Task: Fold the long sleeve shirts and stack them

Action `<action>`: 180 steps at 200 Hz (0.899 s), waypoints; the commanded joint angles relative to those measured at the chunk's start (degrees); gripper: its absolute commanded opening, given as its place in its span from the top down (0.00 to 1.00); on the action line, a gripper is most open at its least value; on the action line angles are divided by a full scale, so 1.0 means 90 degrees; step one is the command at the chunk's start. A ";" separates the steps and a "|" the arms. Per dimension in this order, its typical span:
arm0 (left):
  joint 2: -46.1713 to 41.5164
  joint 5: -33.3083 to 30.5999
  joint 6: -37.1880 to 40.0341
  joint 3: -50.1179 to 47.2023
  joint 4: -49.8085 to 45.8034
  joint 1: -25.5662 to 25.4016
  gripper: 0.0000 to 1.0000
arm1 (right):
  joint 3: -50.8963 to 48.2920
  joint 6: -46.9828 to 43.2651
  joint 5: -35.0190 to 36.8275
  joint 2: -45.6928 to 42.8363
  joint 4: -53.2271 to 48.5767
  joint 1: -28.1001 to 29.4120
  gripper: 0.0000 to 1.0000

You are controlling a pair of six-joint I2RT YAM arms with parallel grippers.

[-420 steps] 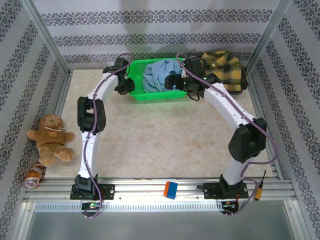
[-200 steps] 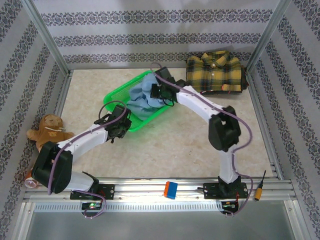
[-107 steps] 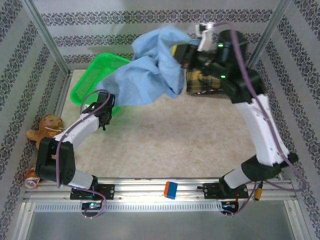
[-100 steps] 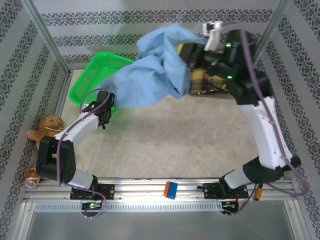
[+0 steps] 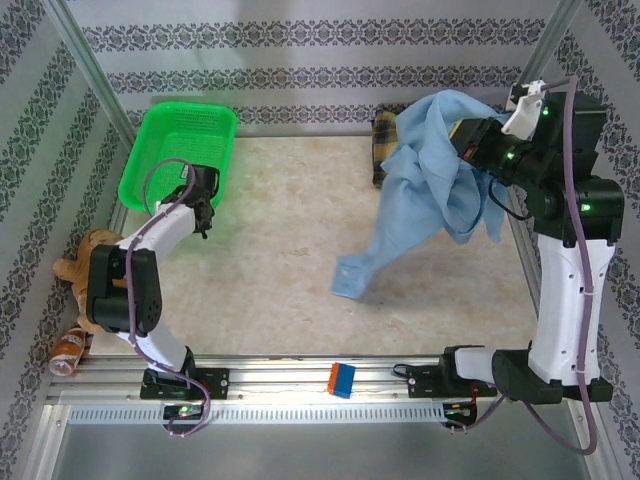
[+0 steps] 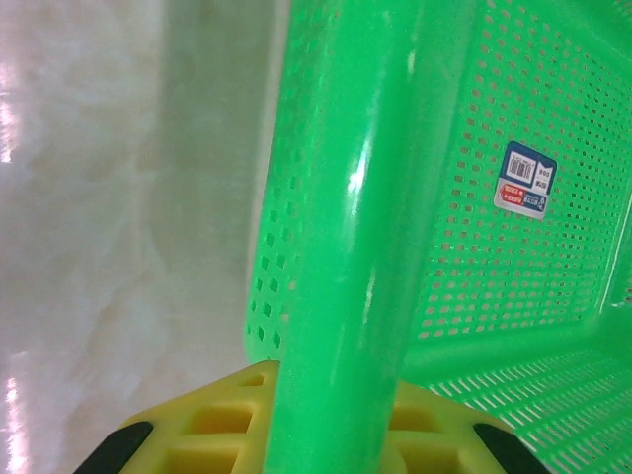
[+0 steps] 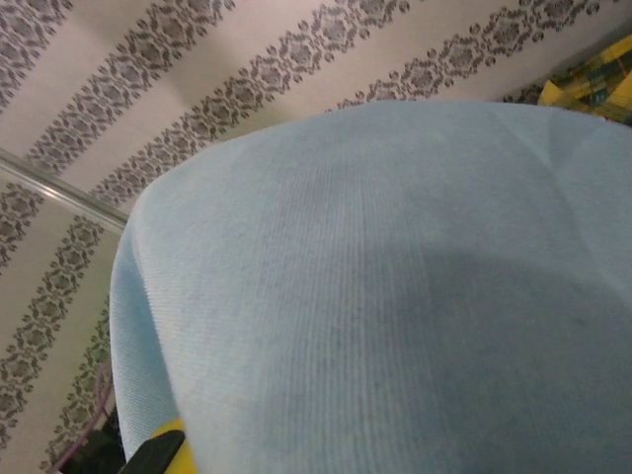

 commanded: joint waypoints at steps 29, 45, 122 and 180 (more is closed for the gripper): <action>0.0450 -0.0110 0.0334 0.0724 0.0537 0.0492 1.00 | -0.1816 -0.0254 -0.0464 0.0036 0.0887 0.0247 1.00; 0.0605 0.0038 0.0413 0.0686 0.0840 0.0649 1.00 | -0.2072 -0.0406 -0.0388 0.0208 0.0960 0.0345 1.00; 0.1323 0.1121 0.1438 0.0989 0.1263 0.1243 0.90 | -0.1621 -0.1234 0.0205 0.1933 0.0537 0.1309 0.98; 0.1198 0.1821 0.1864 0.0882 0.1522 0.1259 0.18 | -0.0371 -0.1217 0.0447 0.3858 0.0537 0.1609 0.81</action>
